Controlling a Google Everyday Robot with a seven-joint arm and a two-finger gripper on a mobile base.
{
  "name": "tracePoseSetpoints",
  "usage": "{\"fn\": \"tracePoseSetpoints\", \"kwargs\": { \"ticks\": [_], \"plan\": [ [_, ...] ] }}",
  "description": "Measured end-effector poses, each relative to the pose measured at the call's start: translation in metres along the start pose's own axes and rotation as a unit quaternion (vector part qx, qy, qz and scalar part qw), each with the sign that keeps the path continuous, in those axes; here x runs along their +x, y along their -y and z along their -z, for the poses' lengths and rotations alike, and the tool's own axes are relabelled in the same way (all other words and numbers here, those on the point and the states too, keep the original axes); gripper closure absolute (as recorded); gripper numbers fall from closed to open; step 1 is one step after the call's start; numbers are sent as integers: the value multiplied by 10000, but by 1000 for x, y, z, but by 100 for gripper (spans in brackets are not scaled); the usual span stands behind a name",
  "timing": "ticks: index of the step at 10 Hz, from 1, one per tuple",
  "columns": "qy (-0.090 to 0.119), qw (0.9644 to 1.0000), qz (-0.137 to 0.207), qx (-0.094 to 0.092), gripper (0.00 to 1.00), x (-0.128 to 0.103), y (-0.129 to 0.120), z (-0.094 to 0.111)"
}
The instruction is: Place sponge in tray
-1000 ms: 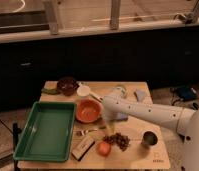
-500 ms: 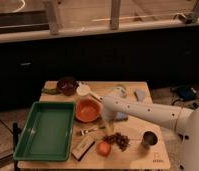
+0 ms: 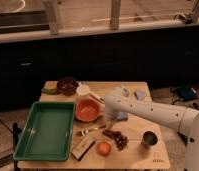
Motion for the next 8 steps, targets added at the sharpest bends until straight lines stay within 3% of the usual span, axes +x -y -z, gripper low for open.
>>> {"fn": "tracePoseSetpoints", "kwargs": {
  "ticks": [8],
  "plan": [
    [-29, 9998, -142, 104, 20, 9, 5, 16]
  ]
}}
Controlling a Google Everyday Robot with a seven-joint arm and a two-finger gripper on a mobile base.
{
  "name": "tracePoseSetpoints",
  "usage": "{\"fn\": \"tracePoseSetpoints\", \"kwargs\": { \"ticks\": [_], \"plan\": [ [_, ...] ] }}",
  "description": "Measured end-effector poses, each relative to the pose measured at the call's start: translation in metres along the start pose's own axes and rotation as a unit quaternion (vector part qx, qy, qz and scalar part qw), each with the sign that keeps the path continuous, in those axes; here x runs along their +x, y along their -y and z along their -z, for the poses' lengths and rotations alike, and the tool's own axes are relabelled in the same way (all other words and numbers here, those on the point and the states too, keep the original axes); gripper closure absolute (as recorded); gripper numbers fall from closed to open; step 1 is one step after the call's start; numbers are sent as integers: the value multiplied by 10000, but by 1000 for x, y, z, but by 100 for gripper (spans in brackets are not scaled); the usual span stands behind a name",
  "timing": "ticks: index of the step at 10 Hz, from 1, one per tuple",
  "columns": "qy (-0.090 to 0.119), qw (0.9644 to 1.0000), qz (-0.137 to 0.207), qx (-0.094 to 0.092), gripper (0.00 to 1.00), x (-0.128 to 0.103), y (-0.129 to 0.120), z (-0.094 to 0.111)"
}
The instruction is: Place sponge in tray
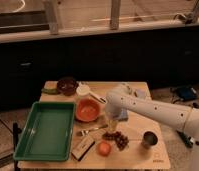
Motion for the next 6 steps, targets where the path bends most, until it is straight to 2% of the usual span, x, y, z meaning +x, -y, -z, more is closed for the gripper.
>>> {"fn": "tracePoseSetpoints", "kwargs": {
  "ticks": [3, 6],
  "plan": [
    [-69, 10000, -36, 1, 20, 10, 1, 4],
    [-136, 9998, -152, 22, 20, 31, 0, 10]
  ]
}}
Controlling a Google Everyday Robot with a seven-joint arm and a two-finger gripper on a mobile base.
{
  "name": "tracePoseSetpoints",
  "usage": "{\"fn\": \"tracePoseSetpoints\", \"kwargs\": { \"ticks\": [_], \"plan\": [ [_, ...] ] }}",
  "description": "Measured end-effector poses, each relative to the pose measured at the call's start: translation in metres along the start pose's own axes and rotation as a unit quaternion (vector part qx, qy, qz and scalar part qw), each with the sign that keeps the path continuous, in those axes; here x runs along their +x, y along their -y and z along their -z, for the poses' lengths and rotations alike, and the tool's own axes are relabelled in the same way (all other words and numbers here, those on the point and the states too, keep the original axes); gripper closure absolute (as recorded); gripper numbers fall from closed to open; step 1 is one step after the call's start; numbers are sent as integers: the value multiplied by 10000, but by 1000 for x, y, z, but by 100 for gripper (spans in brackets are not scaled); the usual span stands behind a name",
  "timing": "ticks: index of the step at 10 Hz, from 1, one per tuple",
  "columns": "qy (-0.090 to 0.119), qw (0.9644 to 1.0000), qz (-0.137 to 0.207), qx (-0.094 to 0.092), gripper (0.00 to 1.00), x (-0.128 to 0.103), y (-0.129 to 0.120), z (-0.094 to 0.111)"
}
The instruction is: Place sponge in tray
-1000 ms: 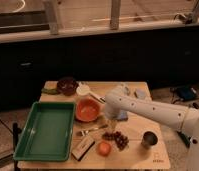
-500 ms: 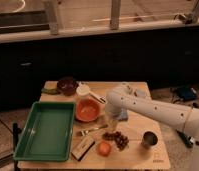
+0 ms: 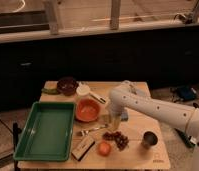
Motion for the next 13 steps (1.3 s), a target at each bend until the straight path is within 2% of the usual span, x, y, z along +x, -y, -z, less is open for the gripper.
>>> {"fn": "tracePoseSetpoints", "kwargs": {
  "ticks": [6, 8, 10, 11, 13],
  "plan": [
    [-9, 9994, -350, -28, 22, 35, 4, -4],
    [-23, 9988, -489, -38, 42, 50, 2, -8],
    [-14, 9987, -517, -41, 59, 51, 3, -11],
    [10, 9985, -548, -43, 71, 53, 3, -14],
    [26, 9983, -574, -71, 88, 54, 3, -16]
  ]
}}
